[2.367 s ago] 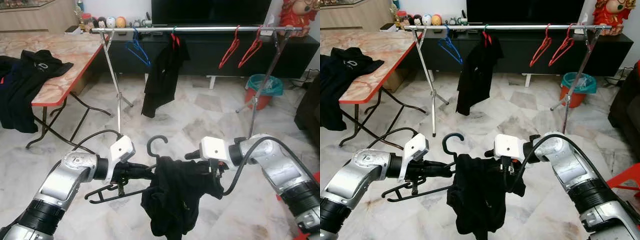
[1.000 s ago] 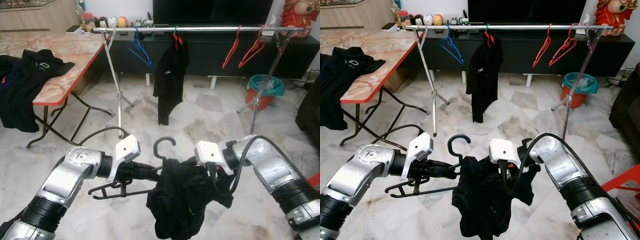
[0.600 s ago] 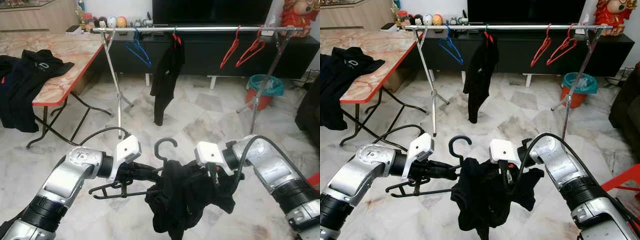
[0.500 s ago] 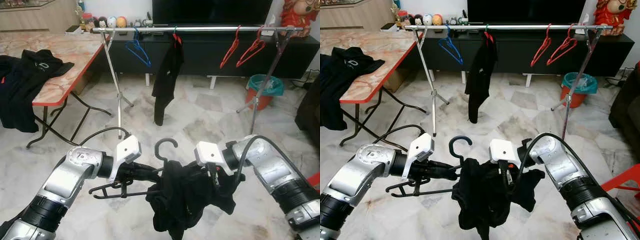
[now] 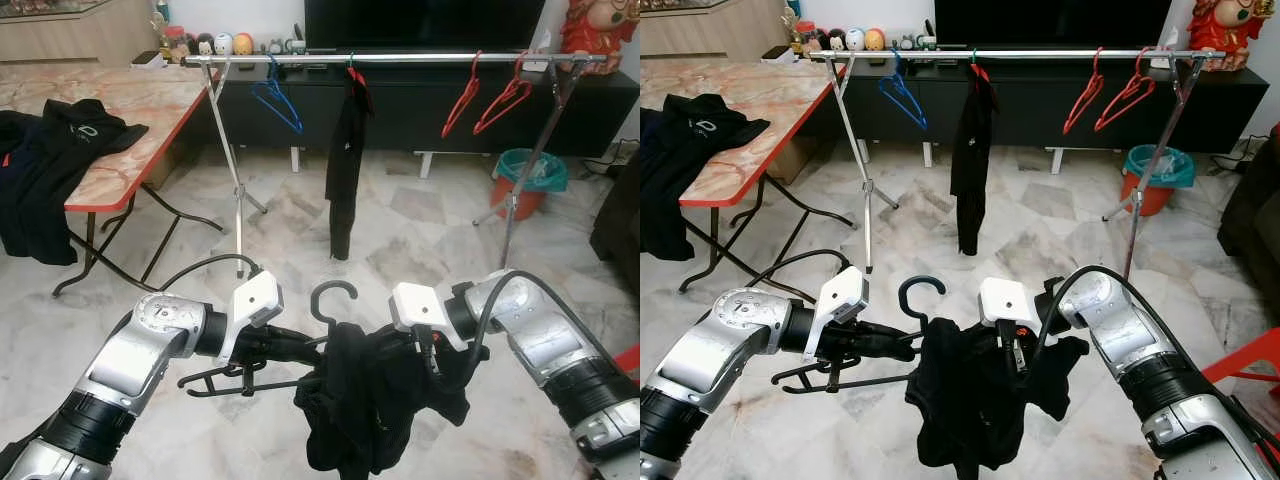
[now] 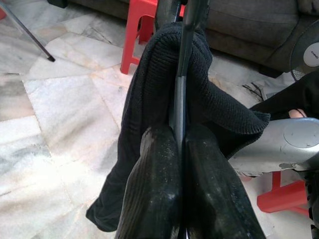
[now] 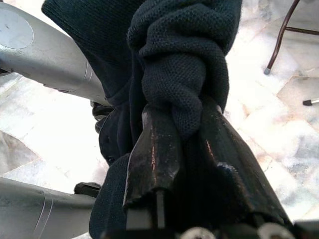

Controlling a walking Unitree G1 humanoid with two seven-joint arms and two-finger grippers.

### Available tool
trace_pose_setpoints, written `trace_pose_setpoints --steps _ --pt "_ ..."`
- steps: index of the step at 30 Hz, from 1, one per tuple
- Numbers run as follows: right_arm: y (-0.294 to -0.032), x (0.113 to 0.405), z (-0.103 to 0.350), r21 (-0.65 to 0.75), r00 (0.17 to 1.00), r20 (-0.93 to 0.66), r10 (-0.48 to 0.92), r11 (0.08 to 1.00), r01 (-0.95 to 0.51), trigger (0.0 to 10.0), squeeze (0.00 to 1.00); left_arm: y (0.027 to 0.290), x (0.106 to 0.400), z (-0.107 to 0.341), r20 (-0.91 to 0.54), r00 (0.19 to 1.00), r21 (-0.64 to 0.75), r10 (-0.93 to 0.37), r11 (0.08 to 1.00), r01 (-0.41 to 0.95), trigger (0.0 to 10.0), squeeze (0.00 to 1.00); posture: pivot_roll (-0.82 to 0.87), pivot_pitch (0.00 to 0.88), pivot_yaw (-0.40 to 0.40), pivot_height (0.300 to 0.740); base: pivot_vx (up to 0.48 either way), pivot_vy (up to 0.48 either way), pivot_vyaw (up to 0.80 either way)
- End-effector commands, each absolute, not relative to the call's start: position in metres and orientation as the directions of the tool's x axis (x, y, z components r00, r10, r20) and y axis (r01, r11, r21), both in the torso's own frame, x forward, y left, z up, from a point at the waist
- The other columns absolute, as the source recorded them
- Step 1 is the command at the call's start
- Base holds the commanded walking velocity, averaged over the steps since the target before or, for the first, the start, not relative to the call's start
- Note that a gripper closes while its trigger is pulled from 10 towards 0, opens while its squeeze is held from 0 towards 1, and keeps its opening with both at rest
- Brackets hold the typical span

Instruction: Hang hanger

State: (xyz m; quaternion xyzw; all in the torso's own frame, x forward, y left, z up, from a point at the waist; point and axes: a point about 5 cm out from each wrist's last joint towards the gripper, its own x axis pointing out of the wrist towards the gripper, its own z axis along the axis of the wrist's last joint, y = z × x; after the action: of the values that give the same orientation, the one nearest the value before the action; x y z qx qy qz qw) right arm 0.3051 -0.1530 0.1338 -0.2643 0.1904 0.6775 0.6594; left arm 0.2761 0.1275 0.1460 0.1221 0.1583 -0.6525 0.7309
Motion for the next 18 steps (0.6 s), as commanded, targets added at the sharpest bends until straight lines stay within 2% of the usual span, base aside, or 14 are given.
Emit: trace_pose_setpoints --steps 1,13,14,15,16,18 --pt "-0.148 0.303 0.134 -0.089 -0.016 -0.613 0.790 -0.089 -0.992 0.0 0.00 0.121 0.279 0.165 -0.353 0.097 0.057 -0.931 0.083 0.995 10.0 0.00 -0.04 0.000 0.002 0.719 0.000 0.000 0.00" --pt "-0.148 0.303 0.134 -0.088 -0.017 -0.612 0.791 -0.090 -0.992 0.0 0.00 0.121 0.279 0.165 -0.352 0.097 0.057 -0.931 0.082 0.995 10.0 0.00 -0.04 0.000 0.002 0.719 0.000 0.000 0.00" --pt "-0.146 0.302 0.133 -0.083 -0.024 -0.607 0.794 -0.093 -0.992 0.0 0.00 0.123 0.286 0.166 -0.337 0.146 0.083 -0.930 0.125 0.989 10.0 1.00 -0.04 0.000 0.010 0.719 0.000 0.000 0.00" --pt "-0.146 0.302 0.133 -0.083 -0.024 -0.607 0.794 -0.093 -0.992 0.0 0.00 0.123 0.286 0.166 -0.337 0.146 0.083 -0.930 0.125 0.989 10.0 1.00 -0.04 0.000 0.010 0.719 0.000 0.000 0.00" --pt "-0.144 0.302 0.133 -0.079 -0.029 -0.603 0.797 -0.096 -0.992 0.0 0.00 0.125 0.293 0.168 -0.316 0.206 0.115 -0.926 0.178 0.977 10.0 1.00 -0.04 0.000 0.010 0.719 0.000 0.000 0.00" --pt "-0.143 0.302 0.132 -0.079 -0.028 -0.604 0.797 -0.095 -0.992 0.0 0.00 0.126 0.295 0.169 -0.310 0.222 0.118 -0.925 0.195 0.974 10.0 1.00 -0.04 0.000 0.010 0.719 0.000 0.000 0.00"
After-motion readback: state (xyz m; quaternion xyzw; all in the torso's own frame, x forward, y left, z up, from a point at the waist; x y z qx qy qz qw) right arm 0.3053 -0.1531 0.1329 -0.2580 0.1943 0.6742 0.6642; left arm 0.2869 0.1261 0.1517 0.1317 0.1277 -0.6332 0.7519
